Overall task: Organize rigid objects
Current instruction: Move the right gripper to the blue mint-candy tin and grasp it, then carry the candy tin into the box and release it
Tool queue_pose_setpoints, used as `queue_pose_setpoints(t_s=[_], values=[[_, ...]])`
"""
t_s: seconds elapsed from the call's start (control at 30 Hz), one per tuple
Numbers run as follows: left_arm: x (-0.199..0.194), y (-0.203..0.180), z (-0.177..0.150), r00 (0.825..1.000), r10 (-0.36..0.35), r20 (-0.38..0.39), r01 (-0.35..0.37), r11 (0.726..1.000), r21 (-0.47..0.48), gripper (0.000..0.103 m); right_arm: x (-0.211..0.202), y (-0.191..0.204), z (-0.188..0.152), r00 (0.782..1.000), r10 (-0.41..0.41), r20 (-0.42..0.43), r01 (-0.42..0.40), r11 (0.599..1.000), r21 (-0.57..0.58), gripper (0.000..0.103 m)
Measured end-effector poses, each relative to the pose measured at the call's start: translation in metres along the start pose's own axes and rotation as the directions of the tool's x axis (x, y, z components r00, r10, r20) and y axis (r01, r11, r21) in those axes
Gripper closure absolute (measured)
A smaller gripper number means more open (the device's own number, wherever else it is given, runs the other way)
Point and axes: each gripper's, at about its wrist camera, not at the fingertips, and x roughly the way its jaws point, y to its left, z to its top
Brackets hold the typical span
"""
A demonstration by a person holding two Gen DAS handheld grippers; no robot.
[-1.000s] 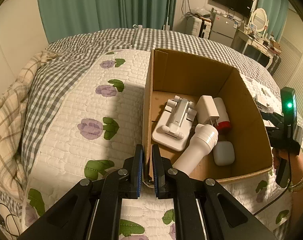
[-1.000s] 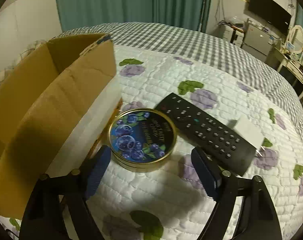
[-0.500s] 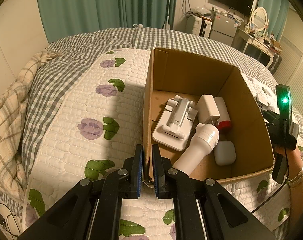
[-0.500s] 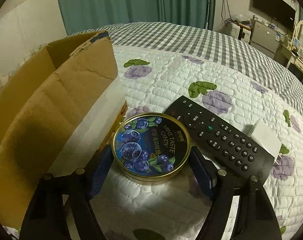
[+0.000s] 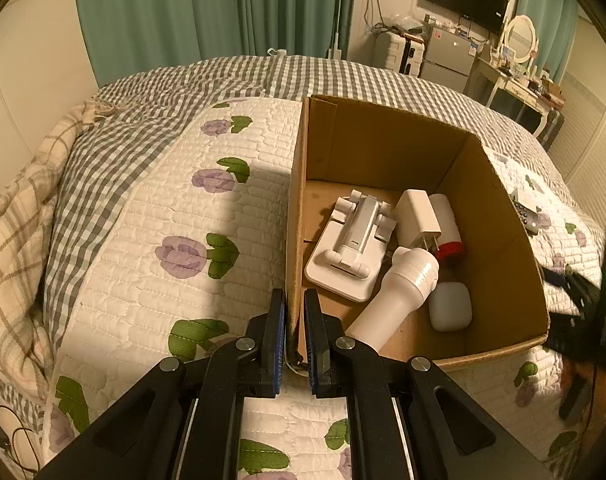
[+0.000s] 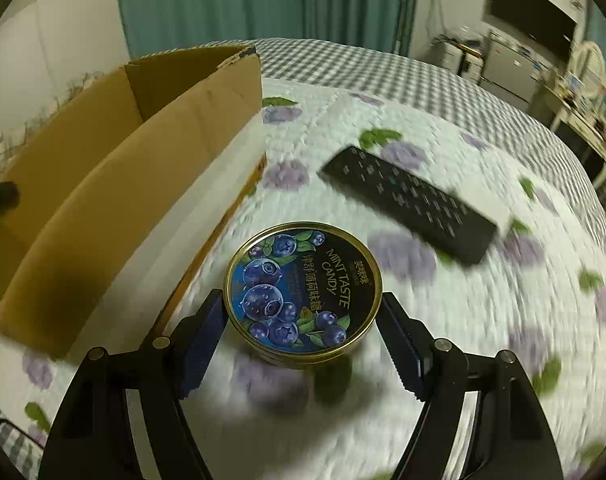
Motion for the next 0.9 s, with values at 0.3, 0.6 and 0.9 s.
queue_pose_setpoints(t_s=[0.3,0.6,0.9], values=[[-0.001,0.002,0.000,1.000,-0.014,0.005,0.014,1.000,-0.003,0.095,-0.058,0.003,-0.021,0.996,-0.070,0.064,0.067,0.996,0.053,0.028],[-0.001,0.002,0.000,1.000,-0.019,0.006,0.019,1.000,0.001,0.095,-0.103,0.026,0.006,0.983,-0.090,0.161,0.091,0.996,0.001,0.028],[0.000,0.004,0.001,1.000,-0.025,0.005,0.025,1.000,-0.001,0.095,-0.118,0.077,0.074,0.960,0.008,0.280,0.022,0.994,-0.103,0.028]])
